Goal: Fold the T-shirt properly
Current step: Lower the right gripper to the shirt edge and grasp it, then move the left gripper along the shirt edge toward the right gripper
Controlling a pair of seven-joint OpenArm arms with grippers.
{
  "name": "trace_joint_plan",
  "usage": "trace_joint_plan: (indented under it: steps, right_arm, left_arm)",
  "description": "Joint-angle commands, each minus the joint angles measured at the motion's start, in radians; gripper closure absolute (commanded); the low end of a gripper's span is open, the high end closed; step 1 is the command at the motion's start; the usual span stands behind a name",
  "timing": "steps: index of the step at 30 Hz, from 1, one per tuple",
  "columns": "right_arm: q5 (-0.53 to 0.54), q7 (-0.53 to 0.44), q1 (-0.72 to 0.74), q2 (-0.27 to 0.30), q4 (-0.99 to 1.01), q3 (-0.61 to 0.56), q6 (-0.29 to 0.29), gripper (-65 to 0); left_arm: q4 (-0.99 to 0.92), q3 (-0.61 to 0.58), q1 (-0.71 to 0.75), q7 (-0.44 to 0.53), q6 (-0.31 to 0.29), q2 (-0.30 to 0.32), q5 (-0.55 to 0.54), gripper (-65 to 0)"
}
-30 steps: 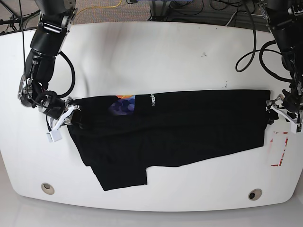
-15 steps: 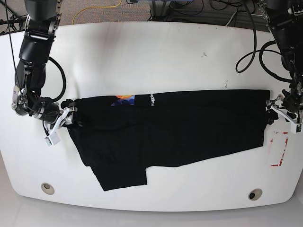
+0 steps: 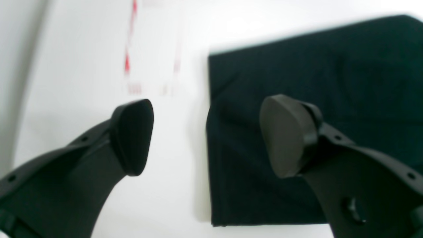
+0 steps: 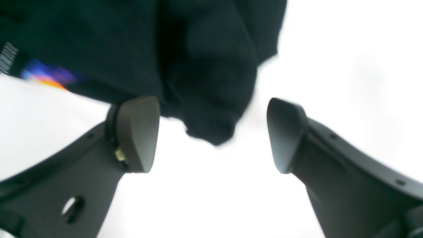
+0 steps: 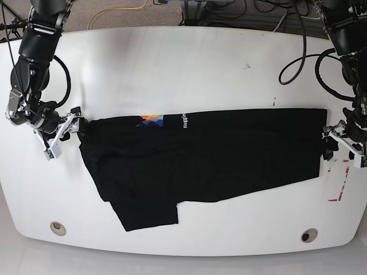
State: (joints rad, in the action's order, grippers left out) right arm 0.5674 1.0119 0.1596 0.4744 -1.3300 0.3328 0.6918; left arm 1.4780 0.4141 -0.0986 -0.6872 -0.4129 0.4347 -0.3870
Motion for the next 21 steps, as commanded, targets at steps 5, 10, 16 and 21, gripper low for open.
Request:
trace_joint_plan:
  steps: [5,10,16,21]
  right_arm:
    - [-0.174,-0.092,0.018,-0.065,-0.033,0.048,0.006,-47.4]
    - [-0.271,-0.155,0.018,-0.111,-0.03,0.061,0.006,-47.4]
    - [-0.298,-0.215,0.022,-0.127,0.0,0.061,0.006,-47.2]
    - [-0.298,-0.258,0.025,-0.125,0.068,0.062,0.006,-45.3]
  left_arm:
    - [0.059,0.001,-0.005,0.014,-0.002,0.014,-0.007,-49.3]
    - [0.062,0.004,0.017,0.014,-0.002,0.014,-0.007,-49.3]
    - [0.085,0.004,0.056,0.014,-0.004,0.013,-0.017,-49.3]
    - [0.088,0.007,0.109,0.014,-0.004,0.02,-0.106,-49.3]
